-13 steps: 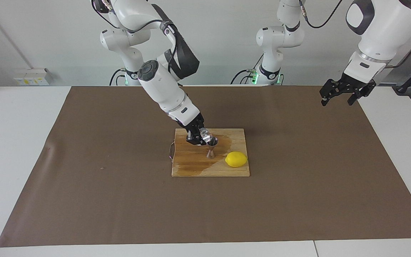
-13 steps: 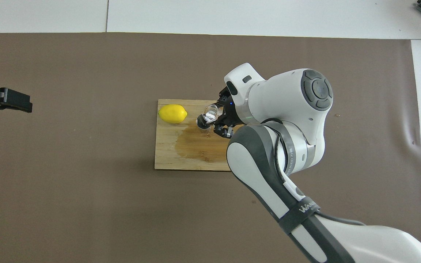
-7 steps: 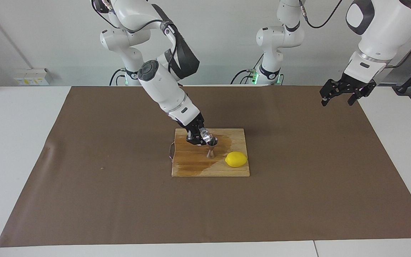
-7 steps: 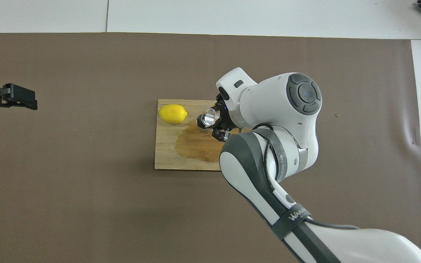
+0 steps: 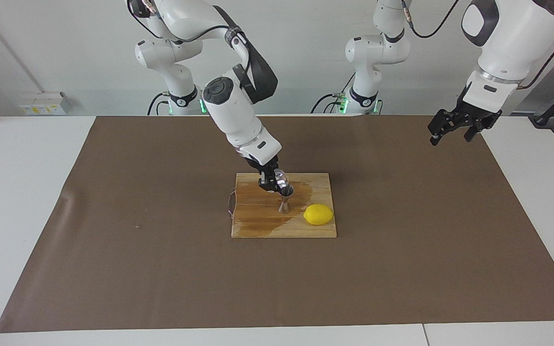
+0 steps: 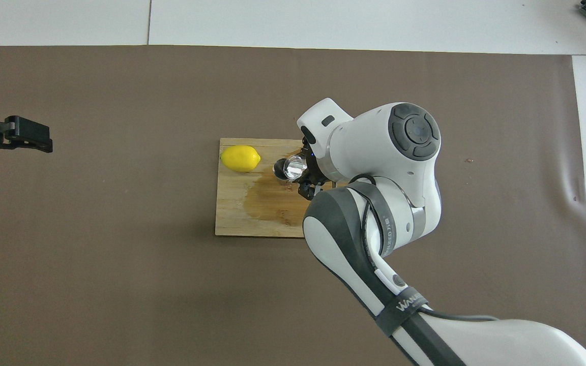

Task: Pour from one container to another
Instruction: 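Tilt the clear glass with the right gripper over the silver cup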

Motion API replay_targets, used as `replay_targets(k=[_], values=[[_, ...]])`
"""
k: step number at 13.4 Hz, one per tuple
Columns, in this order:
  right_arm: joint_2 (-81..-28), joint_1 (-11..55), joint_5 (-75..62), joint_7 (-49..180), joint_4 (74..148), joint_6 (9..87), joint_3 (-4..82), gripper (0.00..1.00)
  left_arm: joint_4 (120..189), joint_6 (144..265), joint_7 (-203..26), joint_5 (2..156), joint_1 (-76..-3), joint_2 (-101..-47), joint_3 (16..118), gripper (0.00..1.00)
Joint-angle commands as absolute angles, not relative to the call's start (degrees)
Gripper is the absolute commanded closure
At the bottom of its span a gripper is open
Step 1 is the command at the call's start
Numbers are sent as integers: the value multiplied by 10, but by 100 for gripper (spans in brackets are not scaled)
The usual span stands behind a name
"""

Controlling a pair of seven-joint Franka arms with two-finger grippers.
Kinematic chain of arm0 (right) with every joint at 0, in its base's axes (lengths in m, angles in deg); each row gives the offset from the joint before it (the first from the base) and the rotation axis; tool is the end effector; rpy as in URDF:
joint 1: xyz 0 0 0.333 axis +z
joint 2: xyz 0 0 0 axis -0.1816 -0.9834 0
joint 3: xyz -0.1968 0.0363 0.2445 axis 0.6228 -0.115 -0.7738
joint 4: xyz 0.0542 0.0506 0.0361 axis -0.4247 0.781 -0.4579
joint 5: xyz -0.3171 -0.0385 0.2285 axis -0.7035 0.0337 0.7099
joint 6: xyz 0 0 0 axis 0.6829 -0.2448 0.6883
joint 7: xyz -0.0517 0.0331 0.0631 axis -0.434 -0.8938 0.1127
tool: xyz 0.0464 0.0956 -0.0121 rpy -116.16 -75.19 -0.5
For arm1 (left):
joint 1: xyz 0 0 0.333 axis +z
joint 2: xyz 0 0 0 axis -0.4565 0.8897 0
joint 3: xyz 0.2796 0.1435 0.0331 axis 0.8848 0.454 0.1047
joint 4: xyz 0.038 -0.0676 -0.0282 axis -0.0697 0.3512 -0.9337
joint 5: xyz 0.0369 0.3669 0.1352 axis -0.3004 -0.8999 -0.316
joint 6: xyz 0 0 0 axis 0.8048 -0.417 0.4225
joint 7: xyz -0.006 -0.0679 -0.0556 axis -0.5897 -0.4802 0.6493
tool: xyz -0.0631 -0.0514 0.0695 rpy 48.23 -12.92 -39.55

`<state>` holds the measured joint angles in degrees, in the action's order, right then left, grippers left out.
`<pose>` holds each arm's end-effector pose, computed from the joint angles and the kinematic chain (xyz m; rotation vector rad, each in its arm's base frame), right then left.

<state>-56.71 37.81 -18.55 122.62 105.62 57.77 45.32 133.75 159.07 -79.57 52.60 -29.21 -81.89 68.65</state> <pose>0.5797 0.3230 0.4331 -2.1629 -1.9435 -0.4077 0.5701 -0.0309 0.6184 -3.1307 -0.0804 -0.0568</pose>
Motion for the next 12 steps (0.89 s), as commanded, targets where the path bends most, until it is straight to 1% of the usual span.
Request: replay_targets(k=[1, 12], values=[[-567, 389, -207, 1186, 1051, 567, 460, 98, 1351, 1599, -804, 524, -296, -829, 689, 0], [-568, 401, -245, 1149, 1046, 568, 460, 98, 1351, 1608, -789, 524, -296, -829, 688, 0]])
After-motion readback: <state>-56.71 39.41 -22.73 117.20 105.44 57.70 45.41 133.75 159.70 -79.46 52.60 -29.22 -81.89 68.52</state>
